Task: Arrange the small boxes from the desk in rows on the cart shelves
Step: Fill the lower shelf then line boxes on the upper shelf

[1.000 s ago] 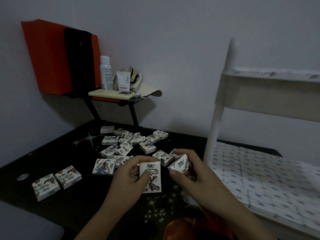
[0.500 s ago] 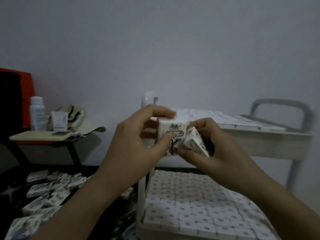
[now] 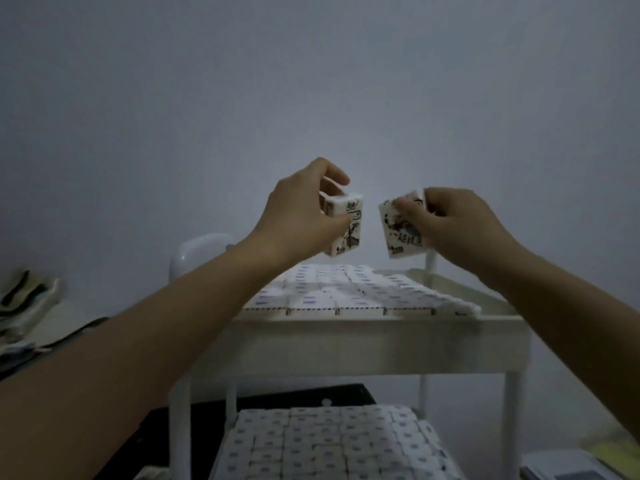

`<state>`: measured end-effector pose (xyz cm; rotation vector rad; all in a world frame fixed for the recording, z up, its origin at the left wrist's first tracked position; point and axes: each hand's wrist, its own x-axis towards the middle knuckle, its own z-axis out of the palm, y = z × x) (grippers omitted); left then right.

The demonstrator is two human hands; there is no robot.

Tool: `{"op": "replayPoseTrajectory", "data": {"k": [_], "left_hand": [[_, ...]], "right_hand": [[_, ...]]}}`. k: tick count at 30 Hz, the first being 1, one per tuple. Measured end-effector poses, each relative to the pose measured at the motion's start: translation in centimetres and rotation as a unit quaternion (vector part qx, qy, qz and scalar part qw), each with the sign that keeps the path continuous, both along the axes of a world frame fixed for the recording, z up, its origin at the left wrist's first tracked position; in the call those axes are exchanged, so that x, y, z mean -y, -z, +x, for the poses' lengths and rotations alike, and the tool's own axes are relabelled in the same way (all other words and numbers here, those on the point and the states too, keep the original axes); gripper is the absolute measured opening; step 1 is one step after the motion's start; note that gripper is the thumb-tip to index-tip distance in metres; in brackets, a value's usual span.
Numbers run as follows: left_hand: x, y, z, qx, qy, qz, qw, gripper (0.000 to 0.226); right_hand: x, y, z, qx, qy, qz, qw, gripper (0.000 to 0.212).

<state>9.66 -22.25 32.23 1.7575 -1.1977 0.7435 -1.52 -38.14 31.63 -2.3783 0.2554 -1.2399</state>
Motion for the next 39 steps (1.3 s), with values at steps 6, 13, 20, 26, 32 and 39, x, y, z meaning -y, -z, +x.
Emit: {"op": "replayPoseTrajectory", "data": {"k": [6, 13, 20, 26, 32, 39], "left_hand": [[4.1, -1.0, 3.7, -0.016, -0.064, 0.102, 0.993, 0.043], [6.2, 1.8, 6.6, -0.002, -0.098, 0.151, 0.984, 0.035], [5.8, 2.4, 7.1, -0.041, -0.054, 0.122, 0.990, 0.028], [5.8, 1.6, 7.2, -0.051, -0.073, 0.138, 0.986, 0.028], [7.3, -1.7, 7.8, -0.006, -0.102, 0.168, 0.980, 0.036], [12.1, -2.8, 7.9, 0.027, -0.079, 0.194, 0.977, 0.033]], "right_hand": [[4.6, -1.7, 3.5, -0.073, 0.079, -0.042, 0.993, 0.033], [7.4, -1.5, 8.0, -0.185, 0.121, -0.119, 0.968, 0.022], [8.6, -0.6, 9.7, -0.209, 0.086, -0.075, 0.971, 0.019], [8.9, 1.0, 10.0, -0.229, 0.012, 0.072, 0.971, 0.004], [8.5, 1.6, 10.0, -0.302, 0.028, 0.090, 0.949, 0.006], [8.5, 1.8, 9.9, -0.331, 0.062, 0.139, 0.931, 0.030]]}}
